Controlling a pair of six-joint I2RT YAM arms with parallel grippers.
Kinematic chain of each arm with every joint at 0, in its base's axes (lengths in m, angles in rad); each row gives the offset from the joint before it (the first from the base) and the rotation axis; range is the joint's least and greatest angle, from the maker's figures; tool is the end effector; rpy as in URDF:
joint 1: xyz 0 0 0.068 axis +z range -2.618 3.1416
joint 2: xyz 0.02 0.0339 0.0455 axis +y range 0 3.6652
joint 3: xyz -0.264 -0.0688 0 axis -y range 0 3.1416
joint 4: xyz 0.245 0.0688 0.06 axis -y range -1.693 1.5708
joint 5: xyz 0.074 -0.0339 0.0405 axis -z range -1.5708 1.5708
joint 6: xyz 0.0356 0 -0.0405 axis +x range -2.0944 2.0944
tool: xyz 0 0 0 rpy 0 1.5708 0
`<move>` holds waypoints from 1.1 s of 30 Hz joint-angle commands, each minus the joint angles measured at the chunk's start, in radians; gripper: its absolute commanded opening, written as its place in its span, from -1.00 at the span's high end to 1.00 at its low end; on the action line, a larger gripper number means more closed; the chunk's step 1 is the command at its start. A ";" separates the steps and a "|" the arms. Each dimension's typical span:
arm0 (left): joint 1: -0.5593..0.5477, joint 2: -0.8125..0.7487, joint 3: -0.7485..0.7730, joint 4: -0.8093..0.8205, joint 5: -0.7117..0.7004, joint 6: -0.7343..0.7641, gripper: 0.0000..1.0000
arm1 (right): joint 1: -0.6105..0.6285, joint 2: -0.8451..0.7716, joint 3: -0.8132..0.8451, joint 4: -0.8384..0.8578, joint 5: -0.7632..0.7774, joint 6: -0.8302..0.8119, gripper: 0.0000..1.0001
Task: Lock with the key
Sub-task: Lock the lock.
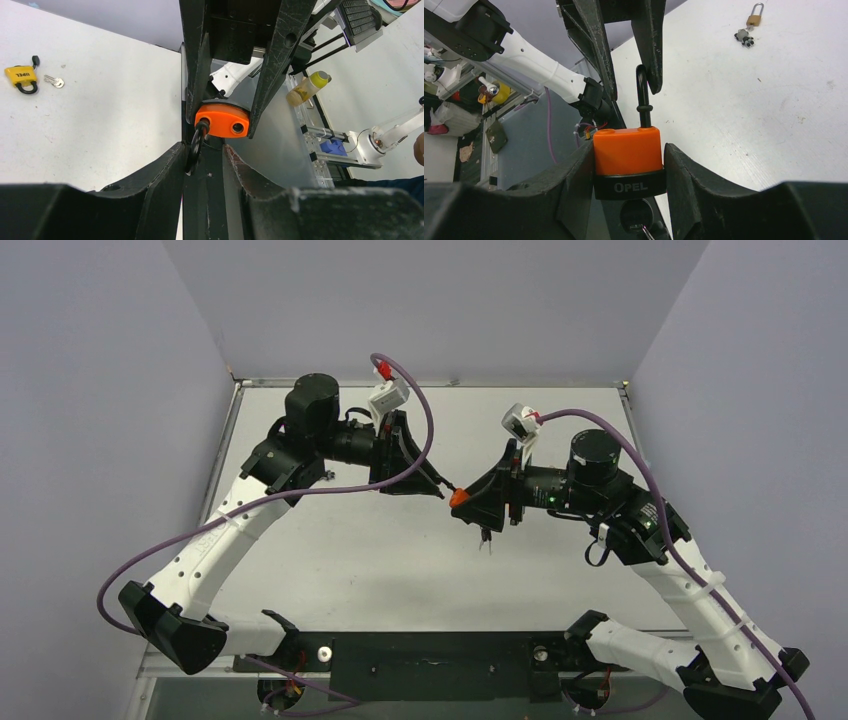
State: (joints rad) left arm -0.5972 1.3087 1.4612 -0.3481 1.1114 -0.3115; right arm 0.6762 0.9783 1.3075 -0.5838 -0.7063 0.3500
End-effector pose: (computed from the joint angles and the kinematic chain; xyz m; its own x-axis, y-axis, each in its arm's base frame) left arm 0.2076 -0.1797 0.4476 -0.4522 0.1432 -0.8803 0.8801 -0.0881 -0.4665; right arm 0.1282 0.1325 0.4430 -0.5158 -0.0794 -0.8530 -0.8401 0.2422 0.4854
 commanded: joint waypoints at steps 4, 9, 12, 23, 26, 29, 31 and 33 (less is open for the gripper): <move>-0.015 0.004 0.029 0.006 -0.004 0.008 0.42 | 0.010 -0.003 0.058 0.040 0.012 -0.023 1.00; -0.027 0.017 0.033 -0.011 -0.007 0.015 0.55 | 0.010 -0.003 0.064 0.031 0.017 -0.032 1.00; -0.031 0.017 0.032 -0.016 -0.018 0.016 0.78 | 0.010 0.001 0.065 0.021 0.022 -0.041 1.00; -0.036 -0.029 -0.027 0.165 -0.162 -0.189 1.00 | 0.009 -0.020 0.024 0.064 0.195 -0.032 -0.53; -0.036 -0.060 -0.049 0.238 -0.212 -0.262 1.00 | 0.004 -0.068 -0.018 0.153 0.246 0.004 -0.62; -0.037 -0.094 -0.055 0.268 -0.263 -0.300 1.00 | -0.029 -0.089 -0.046 0.231 0.240 0.044 -0.66; -0.039 -0.117 -0.058 0.303 -0.285 -0.333 1.00 | -0.062 -0.101 -0.060 0.299 0.215 0.072 -0.65; -0.042 -0.134 -0.049 0.329 -0.315 -0.358 1.00 | -0.104 -0.110 -0.070 0.353 0.169 0.102 -0.65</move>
State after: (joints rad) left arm -0.6308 1.2621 1.3842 -0.2043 0.8715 -0.5774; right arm 0.6353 0.8917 1.2533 -0.4263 -0.5106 0.3836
